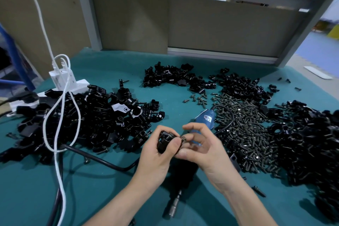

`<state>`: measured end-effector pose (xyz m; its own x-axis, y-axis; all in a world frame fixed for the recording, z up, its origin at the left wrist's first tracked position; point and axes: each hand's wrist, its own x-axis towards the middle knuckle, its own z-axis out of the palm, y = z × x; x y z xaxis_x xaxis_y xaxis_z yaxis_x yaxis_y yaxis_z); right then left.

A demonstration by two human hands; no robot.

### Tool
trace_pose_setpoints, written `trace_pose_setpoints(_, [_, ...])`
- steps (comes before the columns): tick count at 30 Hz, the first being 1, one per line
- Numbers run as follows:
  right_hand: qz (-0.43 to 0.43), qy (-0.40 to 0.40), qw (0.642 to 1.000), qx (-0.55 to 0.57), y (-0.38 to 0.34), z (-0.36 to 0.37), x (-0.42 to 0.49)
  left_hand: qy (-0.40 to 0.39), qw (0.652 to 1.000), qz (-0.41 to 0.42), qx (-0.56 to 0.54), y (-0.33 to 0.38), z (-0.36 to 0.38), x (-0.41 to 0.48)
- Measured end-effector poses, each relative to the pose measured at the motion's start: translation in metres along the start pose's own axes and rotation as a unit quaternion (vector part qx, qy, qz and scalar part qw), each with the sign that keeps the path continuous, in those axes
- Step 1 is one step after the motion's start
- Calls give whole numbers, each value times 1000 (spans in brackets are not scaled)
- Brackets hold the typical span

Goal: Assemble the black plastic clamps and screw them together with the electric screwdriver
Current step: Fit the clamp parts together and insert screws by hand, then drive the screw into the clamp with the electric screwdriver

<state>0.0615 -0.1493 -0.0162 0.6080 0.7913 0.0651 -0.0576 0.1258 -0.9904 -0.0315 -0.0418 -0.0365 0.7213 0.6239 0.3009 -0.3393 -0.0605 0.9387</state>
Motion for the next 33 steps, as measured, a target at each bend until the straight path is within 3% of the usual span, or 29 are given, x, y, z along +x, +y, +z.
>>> trace_pose_setpoints(2, [-8,90,993,-73,-6,-14,5,13,1000,-3,17,1,-4,2])
trace_pose_setpoints(4, [29,193,950,-246,-7,-30,11,17,1000,-10,-7,0,-7,5])
trace_pose_setpoints(7, [169,178,865,-438,4,-31,13,16,999,-14,-39,-4,-10,10])
trace_pose_setpoints(10, [207,191,852,-442,15,-18,20,8,999,-20,-36,-4,-10,12])
trace_pose_setpoints(13, [205,218,885,-358,12,-15,26,6,999,-21,-27,-3,-11,12])
trace_pose_setpoints(15, [217,228,934,-168,8,-19,28,13,999,-19,-25,-3,-13,12])
trace_pose_setpoints(17, [220,198,951,90,-2,-27,33,15,1000,-17,-9,-3,-15,13])
trace_pose_setpoints(18, [210,167,939,215,-10,-30,38,14,1000,-17,4,-5,-17,13])
trace_pose_setpoints(20, [158,116,882,429,-30,-33,50,15,999,-17,32,-7,-20,14])
trace_pose_setpoints(22, [83,121,823,549,-50,-28,64,13,997,-8,80,-9,-23,14])
trace_pose_setpoints(23, [49,139,813,564,-58,-25,70,13,995,-7,101,-9,-24,14])
trace_pose_setpoints(26, [3,170,852,495,-67,-17,84,15,990,-3,142,-9,-25,13])
trace_pose_setpoints(33, [0,141,861,489,-50,-17,97,2,971,1,239,-10,-27,14])
